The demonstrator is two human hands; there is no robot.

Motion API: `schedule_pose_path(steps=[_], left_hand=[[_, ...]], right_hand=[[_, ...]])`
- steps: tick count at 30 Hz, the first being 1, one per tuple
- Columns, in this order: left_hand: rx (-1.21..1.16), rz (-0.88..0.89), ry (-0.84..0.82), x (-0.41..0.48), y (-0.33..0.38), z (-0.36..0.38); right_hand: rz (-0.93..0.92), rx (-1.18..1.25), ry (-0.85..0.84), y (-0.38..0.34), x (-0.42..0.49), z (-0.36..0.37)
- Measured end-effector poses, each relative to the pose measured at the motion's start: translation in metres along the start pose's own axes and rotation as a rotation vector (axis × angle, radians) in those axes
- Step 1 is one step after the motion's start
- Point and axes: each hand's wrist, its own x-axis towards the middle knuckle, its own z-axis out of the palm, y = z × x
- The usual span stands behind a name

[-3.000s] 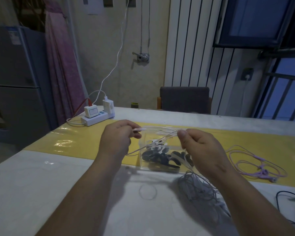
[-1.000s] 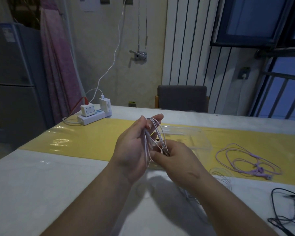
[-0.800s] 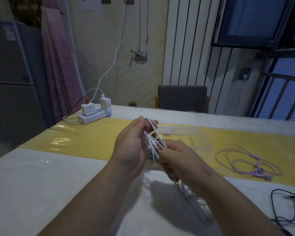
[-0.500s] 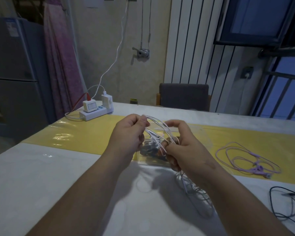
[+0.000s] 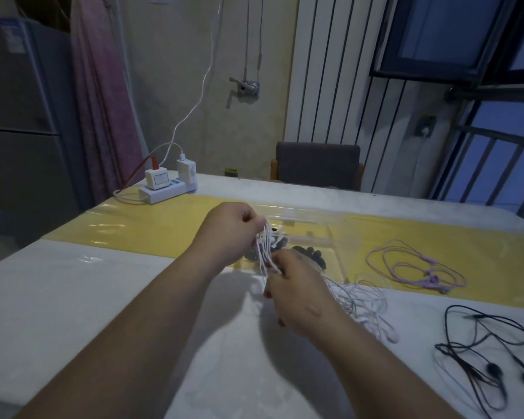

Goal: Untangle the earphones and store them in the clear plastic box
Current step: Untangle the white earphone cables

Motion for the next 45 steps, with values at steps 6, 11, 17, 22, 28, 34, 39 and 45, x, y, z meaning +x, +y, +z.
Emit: schedule_pose_path(steps=[6,11,17,22,28,34,39,45], left_hand=[[0.278,-0.083,-0.220,-0.026,-0.017,0.023],[0.341,-0.139,-0.235,-0.027,-0.021,0.044],[0.386,-0.138,-0.222,-0.028,-0.010,0.061],[0.356,-0.155,-0.235,-0.027,-0.007,0.065],[0.310,-0.191,-0.218,-0.032,-0.003,0.057],[0.244,-0.197,-0.199,-0.034,-0.008,0.049],[0.283,-0.144,-0.169,-0.033,-0.005,0.044],[0.420,-0.113,-0.286,-0.039,0.002,0.046]], right_hand=[[0.100,-0.536,-0.036,0.010,-0.023,0.013],[0.160,-0.670,0.083,0.011,-0.033,0.010],[0.196,-0.593,0.178,0.011,-0.039,0.004],[0.153,-0.624,0.184,0.009,-0.038,-0.005],[0.001,-0.959,0.179,0.004,-0.042,-0.016],[0.036,-0.827,0.168,0.015,-0.038,-0.016],[-0.019,-0.784,0.263,0.016,-0.037,-0.014],[0.061,-0.741,0.195,0.016,-0.030,-0.023]])
